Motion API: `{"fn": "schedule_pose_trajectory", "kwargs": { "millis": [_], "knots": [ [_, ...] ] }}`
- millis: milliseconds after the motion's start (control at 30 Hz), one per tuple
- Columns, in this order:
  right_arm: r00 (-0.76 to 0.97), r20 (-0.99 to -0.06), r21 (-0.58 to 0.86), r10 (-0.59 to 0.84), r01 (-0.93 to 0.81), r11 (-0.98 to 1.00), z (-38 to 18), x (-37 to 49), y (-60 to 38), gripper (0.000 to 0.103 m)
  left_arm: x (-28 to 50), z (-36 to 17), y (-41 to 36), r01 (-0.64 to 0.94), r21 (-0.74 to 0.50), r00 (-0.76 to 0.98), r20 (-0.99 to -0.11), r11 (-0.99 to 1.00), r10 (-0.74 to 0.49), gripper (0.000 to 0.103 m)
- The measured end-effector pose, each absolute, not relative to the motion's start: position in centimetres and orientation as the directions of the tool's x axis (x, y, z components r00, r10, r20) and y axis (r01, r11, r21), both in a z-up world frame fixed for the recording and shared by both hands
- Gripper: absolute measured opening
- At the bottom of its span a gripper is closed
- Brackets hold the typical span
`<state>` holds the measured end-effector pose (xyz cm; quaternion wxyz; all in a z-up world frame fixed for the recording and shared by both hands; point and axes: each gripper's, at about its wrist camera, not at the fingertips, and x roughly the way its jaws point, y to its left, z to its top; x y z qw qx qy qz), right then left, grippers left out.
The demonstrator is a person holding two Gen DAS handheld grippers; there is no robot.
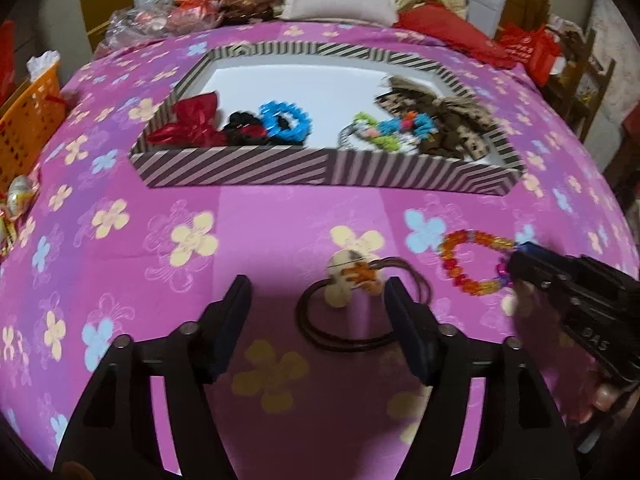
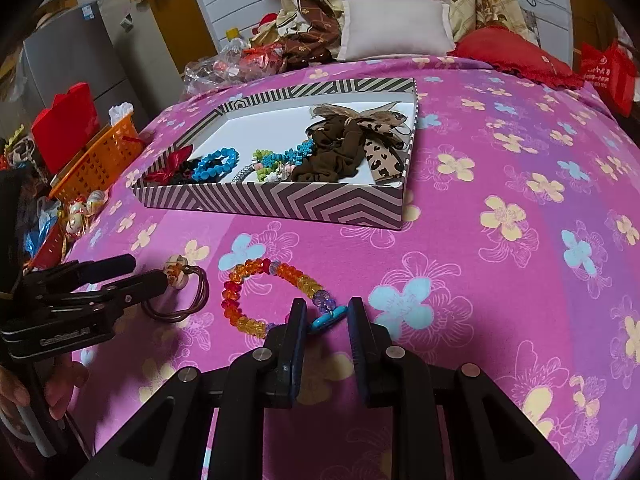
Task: Organize jewelry
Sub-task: 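Grasp the orange beaded bracelet with right tool while left tool grasps the brown elastic, then carry the brown elastic with left tool while right tool carries the orange bracelet to the tray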
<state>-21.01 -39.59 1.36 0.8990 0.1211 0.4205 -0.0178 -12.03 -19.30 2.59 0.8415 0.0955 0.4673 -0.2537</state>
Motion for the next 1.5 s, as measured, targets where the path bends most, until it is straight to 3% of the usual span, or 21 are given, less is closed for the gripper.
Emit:
{"fn": "schedule_pose_trajectory", "kwargs": {
  "millis": [367,433,500,900,1000,1333,1400,1467,1500],
  "knots": [
    [0.651,-0.755,0.213,0.079,0.13,0.968,1.4,-21.0,-39.7,0.02,-11.0,1.2,-21.5,0.529,-0.007,0.433,-0.858,0.849,-0.276,0.076],
    [0.652,-0.754,0.214,0.078,0.131,0.968,1.3,-21.0,-39.7,0.02,-11.1,1.2,-21.3,0.532,-0.01,0.44,-0.851,0.847,-0.287,0.065],
    [0.651,-0.755,0.212,0.077,0.132,0.968,1.4,-21.0,-39.7,0.02,-11.2,1.4,-21.1,0.54,-0.012,0.446,-0.844,0.842,-0.298,0.037],
    [0.692,-0.718,0.202,0.081,0.097,0.975,4.1,-22.1,-38.3,0.019,-12.6,3.3,-18.6,0.508,-0.091,0.442,-0.826,0.856,-0.35,0.032],
    [0.703,-0.705,0.2,0.09,0.076,0.977,5.4,-22.4,-37.8,0.006,-13.0,3.8,-18.0,0.504,-0.113,0.437,-0.821,0.856,-0.366,0.032],
    [0.726,-0.683,0.205,0.083,0.08,0.976,7.1,-22.8,-38.1,0.006,-14.4,6.2,-16.2,0.497,-0.116,0.476,-0.792,0.86,-0.382,0.032],
    [0.688,-0.722,0.195,0.073,0.102,0.975,6.1,-22.5,-38.5,0.01,-14.5,6.3,-16.0,0.493,-0.115,0.48,-0.791,0.862,-0.38,0.032],
    [0.654,-0.755,0.177,0.058,0.118,0.977,4.7,-22.3,-38.6,0.034,-14.6,6.3,-15.9,0.489,-0.115,0.481,-0.791,0.865,-0.377,0.032],
    [0.648,-0.759,0.18,0.06,0.12,0.976,4.2,-22.3,-38.7,0.038,-14.6,6.2,-15.9,0.488,-0.116,0.48,-0.792,0.865,-0.377,0.032]
  ]
}}
